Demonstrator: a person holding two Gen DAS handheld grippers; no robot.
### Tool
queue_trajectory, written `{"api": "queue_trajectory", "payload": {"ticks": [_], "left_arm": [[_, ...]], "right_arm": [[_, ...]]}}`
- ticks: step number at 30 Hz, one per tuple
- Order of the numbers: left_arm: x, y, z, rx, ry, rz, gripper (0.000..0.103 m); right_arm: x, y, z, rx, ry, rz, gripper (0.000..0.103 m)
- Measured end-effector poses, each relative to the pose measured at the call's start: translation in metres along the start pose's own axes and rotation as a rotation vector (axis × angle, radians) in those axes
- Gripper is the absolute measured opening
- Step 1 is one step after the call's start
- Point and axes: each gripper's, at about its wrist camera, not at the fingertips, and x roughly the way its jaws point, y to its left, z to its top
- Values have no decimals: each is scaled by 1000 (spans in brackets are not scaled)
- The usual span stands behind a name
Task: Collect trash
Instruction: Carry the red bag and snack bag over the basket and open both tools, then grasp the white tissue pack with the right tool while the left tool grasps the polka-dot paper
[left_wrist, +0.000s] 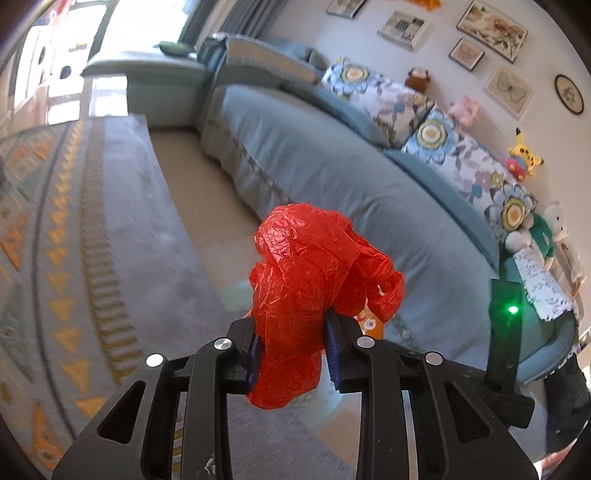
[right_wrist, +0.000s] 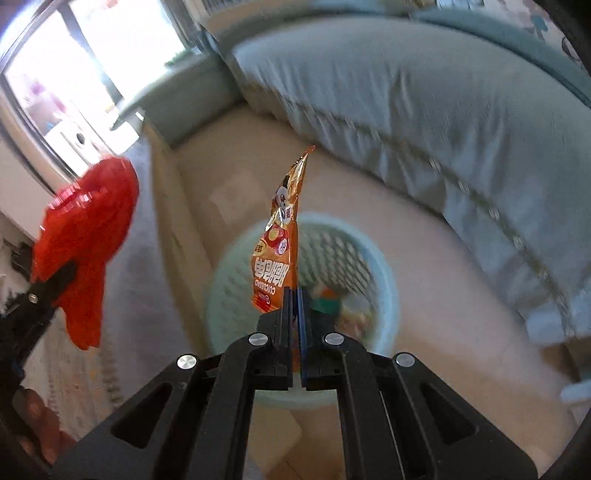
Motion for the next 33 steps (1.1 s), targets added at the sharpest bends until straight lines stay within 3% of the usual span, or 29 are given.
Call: {"api": "queue_trajectory", "payload": {"ticks": [1, 2, 4, 8, 13, 17, 27, 29, 31, 33], "left_arm": [[9, -1, -3, 2, 24, 2, 33], [14, 0, -5, 4, 43, 13, 47], [22, 3, -11, -4, 75, 33, 64], [13, 17, -19, -17, 69, 31, 66], [-9, 31, -14, -49, 33, 31, 66], [-28, 32, -10, -43, -1, 49, 66], [-76, 67, 3, -125, -97, 85, 66], [-88, 74, 8, -135, -120, 95, 66], [-105, 84, 14, -131, -150, 125, 66], [-123, 96, 19, -124, -177, 159, 65]], "right_arm": [[7, -2, -1, -4, 28, -27, 1], [18, -4, -4, -4, 70, -70, 2], [32, -8, -11, 2, 124, -120, 2], [35, -21, -13, 68, 158, -55, 6], [25, -18, -8, 55, 108, -37, 19], [17, -5, -5, 13, 63, -17, 22], [-28, 44, -1, -147, -184, 20, 25], [-38, 56, -4, -190, -239, 26, 31], [-47, 71, -9, -234, -298, 38, 45], [-52, 84, -14, -275, -331, 57, 45]]}}
